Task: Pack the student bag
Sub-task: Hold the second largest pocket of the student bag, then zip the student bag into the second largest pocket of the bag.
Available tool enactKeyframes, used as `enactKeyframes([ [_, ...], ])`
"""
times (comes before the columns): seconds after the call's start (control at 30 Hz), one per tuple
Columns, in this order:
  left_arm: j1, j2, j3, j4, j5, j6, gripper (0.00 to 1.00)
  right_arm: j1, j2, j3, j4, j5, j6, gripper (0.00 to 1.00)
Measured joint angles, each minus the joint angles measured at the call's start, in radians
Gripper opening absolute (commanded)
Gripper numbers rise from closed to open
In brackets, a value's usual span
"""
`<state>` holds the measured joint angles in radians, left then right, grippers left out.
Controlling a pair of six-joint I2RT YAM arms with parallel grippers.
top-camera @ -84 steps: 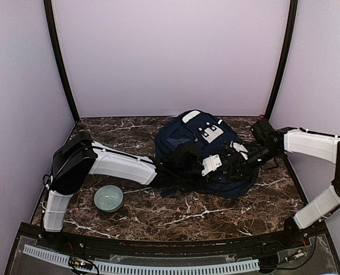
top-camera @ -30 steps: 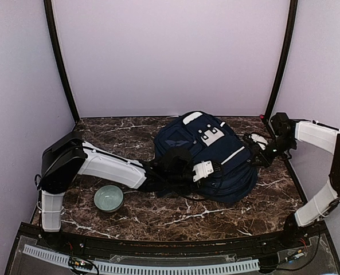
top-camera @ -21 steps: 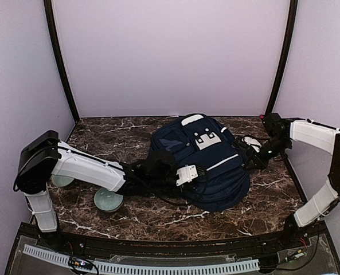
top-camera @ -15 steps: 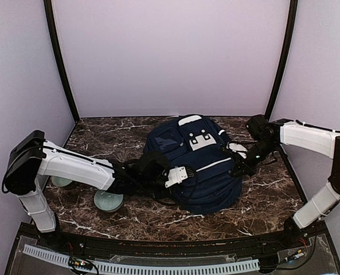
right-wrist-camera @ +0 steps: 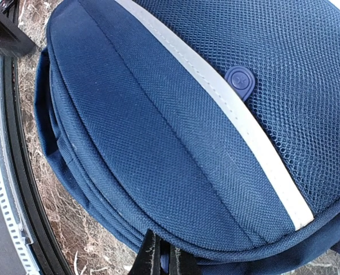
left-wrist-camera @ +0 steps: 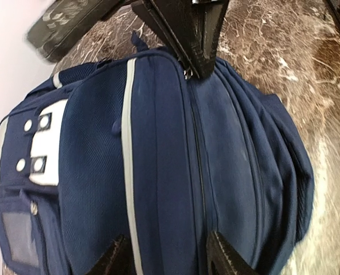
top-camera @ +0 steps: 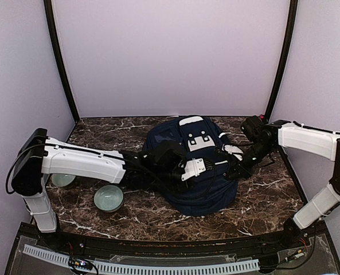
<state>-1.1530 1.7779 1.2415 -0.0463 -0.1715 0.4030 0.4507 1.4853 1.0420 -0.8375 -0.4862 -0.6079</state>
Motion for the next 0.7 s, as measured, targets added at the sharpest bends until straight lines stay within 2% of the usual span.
enactKeyframes([
  [0.17,0.000,0.157,0.097,0.049,0.011,0.001,0.41,0.000,-0.022,-0.008,0.006,0.000,0.004,0.00],
  [0.3,0.000,0.217,0.120,0.057,0.011,0.005,0.22,0.000,-0.025,-0.017,0.009,0.006,0.005,0.00],
  [0.53,-0.010,0.225,0.122,0.068,-0.007,-0.003,0.04,-0.019,-0.025,-0.039,0.018,0.022,-0.015,0.00],
  [0.7,-0.010,0.214,0.092,0.107,-0.003,-0.007,0.01,-0.104,-0.025,-0.051,0.002,0.000,-0.058,0.00],
])
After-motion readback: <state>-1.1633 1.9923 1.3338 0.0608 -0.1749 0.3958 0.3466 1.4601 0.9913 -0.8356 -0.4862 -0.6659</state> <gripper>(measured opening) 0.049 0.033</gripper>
